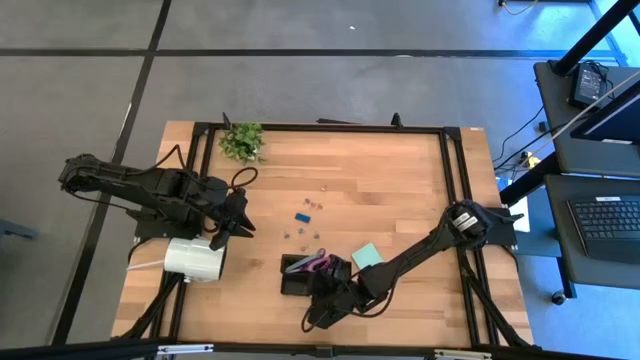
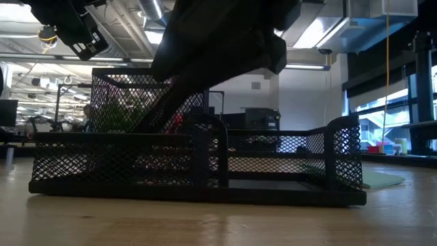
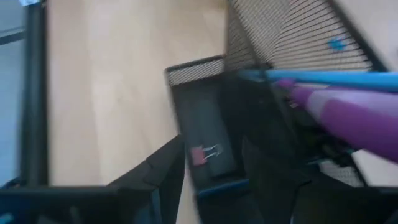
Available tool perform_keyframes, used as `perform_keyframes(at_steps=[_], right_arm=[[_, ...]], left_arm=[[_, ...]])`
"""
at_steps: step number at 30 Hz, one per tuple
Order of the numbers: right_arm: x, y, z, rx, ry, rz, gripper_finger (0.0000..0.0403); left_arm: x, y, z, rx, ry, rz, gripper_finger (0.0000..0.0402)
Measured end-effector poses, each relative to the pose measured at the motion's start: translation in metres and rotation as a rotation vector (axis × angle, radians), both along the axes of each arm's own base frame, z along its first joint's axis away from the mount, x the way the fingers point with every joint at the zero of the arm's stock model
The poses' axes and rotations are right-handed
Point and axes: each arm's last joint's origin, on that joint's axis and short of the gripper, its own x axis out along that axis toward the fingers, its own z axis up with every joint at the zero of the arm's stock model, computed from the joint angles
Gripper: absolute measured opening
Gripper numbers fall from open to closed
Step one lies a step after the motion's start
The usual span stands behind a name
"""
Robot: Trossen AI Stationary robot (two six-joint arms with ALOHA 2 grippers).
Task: Pick and place office supplies into organizer
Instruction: Put the light blue sticky note into the desk organizer
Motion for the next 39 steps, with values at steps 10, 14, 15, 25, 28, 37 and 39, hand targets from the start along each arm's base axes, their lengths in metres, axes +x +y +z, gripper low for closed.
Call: perform_keyframes(at_steps=[10,14,15,25,28,37,39], right_arm=[[-0.020,0.001,0.040,0.132,0.134,0.094,0.0163],[-0.038,-0.001,0.061,0.141,0.277,0.044,0.0163],[-0.043,-0.001,0.066,0.131,0.317,0.027,0.0163],[-0.075,-0.024,0.098,-0.008,0.683,0.043,0.0163],[-0.072,-0.041,0.099,-0.033,0.760,0.088,0.0163],[-0.054,-0.111,0.090,-0.048,0.852,0.318,0.0163],[-0.055,-0.128,0.086,-0.035,0.841,0.353,0.0163]], left_arm=[[0.000,0.000,0.000,0.000,0.003,0.000,0.0095],[0.000,0.000,0.000,0.000,0.003,0.000,0.0095],[0.000,0.000,0.000,0.000,0.003,0.000,0.0095],[0.000,0.000,0.000,0.000,0.004,0.000,0.0095],[0.000,0.000,0.000,0.000,0.003,0.000,0.0095],[0.000,0.000,0.000,-0.011,0.007,0.010,0.0095],[0.000,0.000,0.000,-0.020,0.010,0.018,0.0095]])
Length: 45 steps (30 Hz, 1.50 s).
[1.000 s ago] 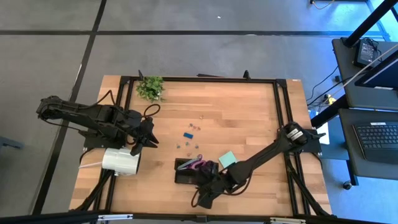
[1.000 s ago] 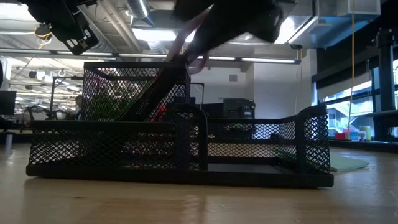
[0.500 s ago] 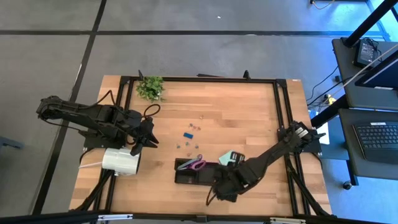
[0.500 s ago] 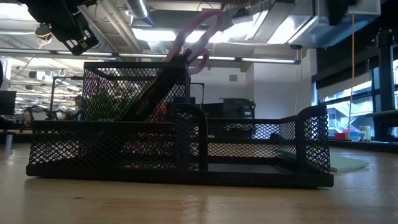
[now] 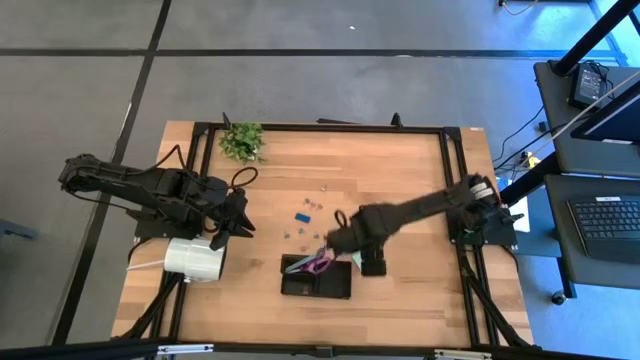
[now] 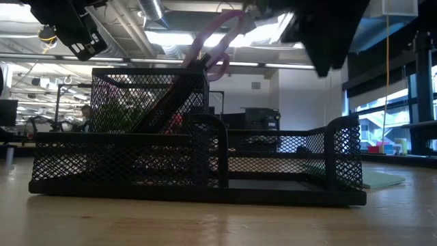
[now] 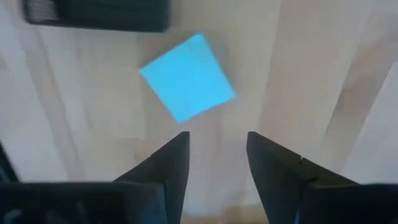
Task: Pick and place office supplies into organizer
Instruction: Put the light blue sticky note into the desk organizer
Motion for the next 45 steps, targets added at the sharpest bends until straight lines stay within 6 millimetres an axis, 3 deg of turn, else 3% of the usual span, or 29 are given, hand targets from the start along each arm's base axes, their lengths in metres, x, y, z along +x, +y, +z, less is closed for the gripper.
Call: perform_keyframes(at_steps=[7,14,21,35,45], right_arm=[[-0.017,-0.032,-0.019,0.061,-0.142,0.154,0.0163],[-0.041,-0.042,-0.066,0.308,-0.073,0.265,0.0163],[-0.051,-0.047,-0.097,0.232,-0.076,0.354,0.0163],[-0.036,-0.060,-0.089,0.151,-0.187,0.362,0.0167],[-0.031,-0.060,-0.088,0.147,-0.237,0.404,0.0263]], left_arm=[[0.001,0.002,0.000,0.048,-0.006,0.058,0.0095],[0.001,0.008,0.000,0.189,-0.028,0.192,0.0095],[0.002,0.010,0.000,0.207,-0.029,0.293,0.0095],[0.002,0.011,0.001,0.160,-0.030,0.373,0.0095],[0.004,0.011,0.003,0.150,-0.059,0.376,0.0095]])
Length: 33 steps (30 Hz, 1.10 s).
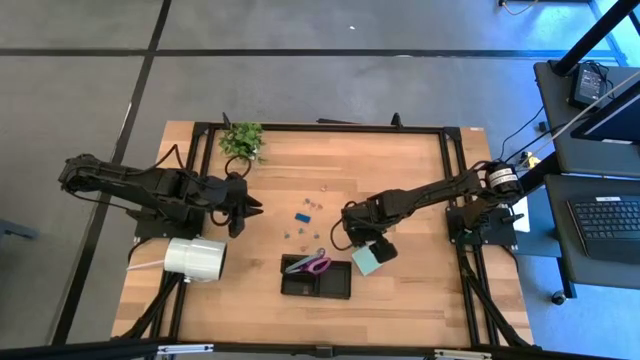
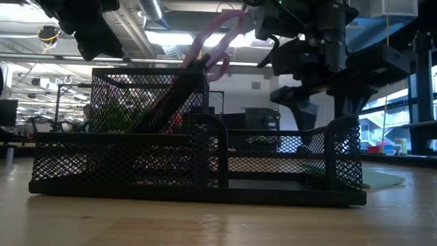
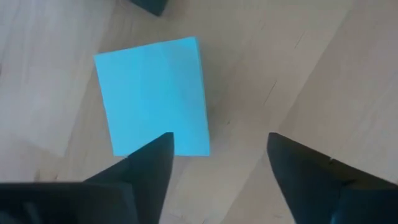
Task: Pick and place office supplies into organizer
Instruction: Put the light blue sticky note into the desk organizer
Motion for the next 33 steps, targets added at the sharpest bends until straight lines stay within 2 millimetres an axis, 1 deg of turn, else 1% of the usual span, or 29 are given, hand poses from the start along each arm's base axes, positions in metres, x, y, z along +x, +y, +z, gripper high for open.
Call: perform_keyframes(at_steps=[3,6,10,16,19,22,27,33], right_arm=[[0.000,0.000,0.000,-0.003,-0.003,0.010,0.0288],[0.000,0.000,0.000,-0.003,-0.006,0.012,0.0299],[0.002,0.004,0.001,-0.002,-0.033,0.022,0.0299],[0.002,0.021,-0.001,0.035,-0.046,0.101,0.0295],[0.005,0.022,-0.006,0.050,-0.047,0.101,0.0295],[0.008,0.021,-0.015,0.028,-0.027,0.088,0.0295],[0.009,0.023,-0.028,0.017,0.017,0.096,0.0294],[0.011,0.023,-0.040,-0.041,0.046,0.085,0.0294]], left_arm=[[0.000,0.000,0.000,0.000,0.001,0.000,0.0095],[0.000,0.000,0.000,-0.005,0.001,0.004,0.0095],[0.000,0.000,0.000,-0.011,0.000,0.009,0.0095],[0.000,0.000,0.000,-0.012,0.000,0.009,0.0095],[0.000,0.000,0.000,-0.012,0.000,0.009,0.0095],[0.000,0.000,0.000,-0.011,0.000,0.009,0.0095],[0.000,0.000,0.000,-0.013,0.000,0.007,0.0095],[0.000,0.000,0.000,-0.014,0.001,0.006,0.0095]])
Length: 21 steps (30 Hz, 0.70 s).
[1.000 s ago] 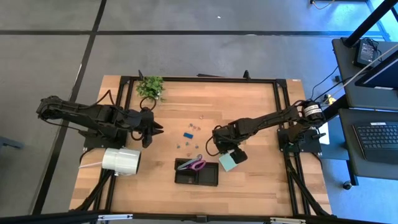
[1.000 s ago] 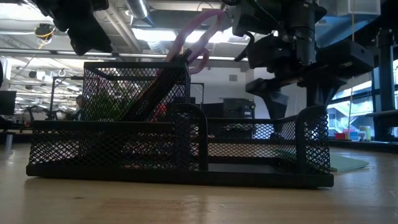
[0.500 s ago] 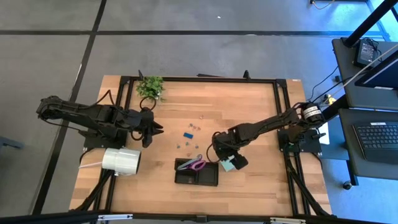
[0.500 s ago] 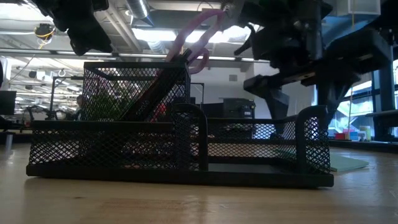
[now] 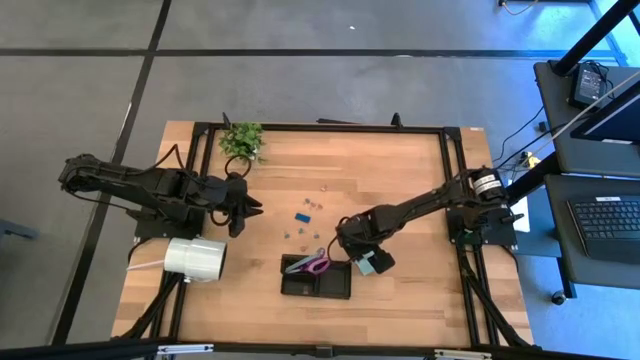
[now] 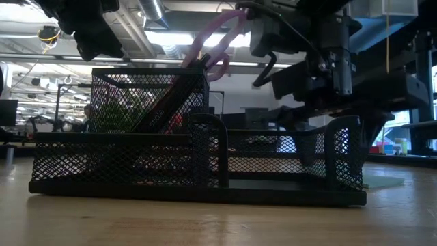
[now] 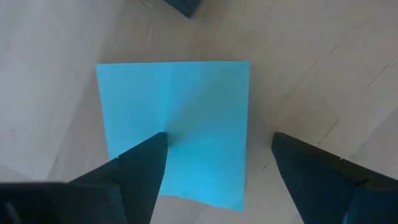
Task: Pick and place office supplies into organizer
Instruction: Put the light blue sticky note into the desk organizer
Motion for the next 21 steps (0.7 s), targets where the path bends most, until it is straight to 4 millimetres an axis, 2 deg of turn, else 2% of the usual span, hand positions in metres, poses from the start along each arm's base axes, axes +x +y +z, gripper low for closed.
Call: perform_keyframes(at_steps=[9,21], right_arm=[[-0.0002,0.0039,-0.0062,-0.019,0.021,-0.013,0.0282],[-0.0002,0.0037,-0.0073,-0.015,0.026,-0.058,0.0189]], left_arm=[[0.0000,0.0000,0.0000,0.000,0.000,0.000,0.0095],[0.0000,0.0001,0.0000,0.000,0.000,0.000,0.0095]])
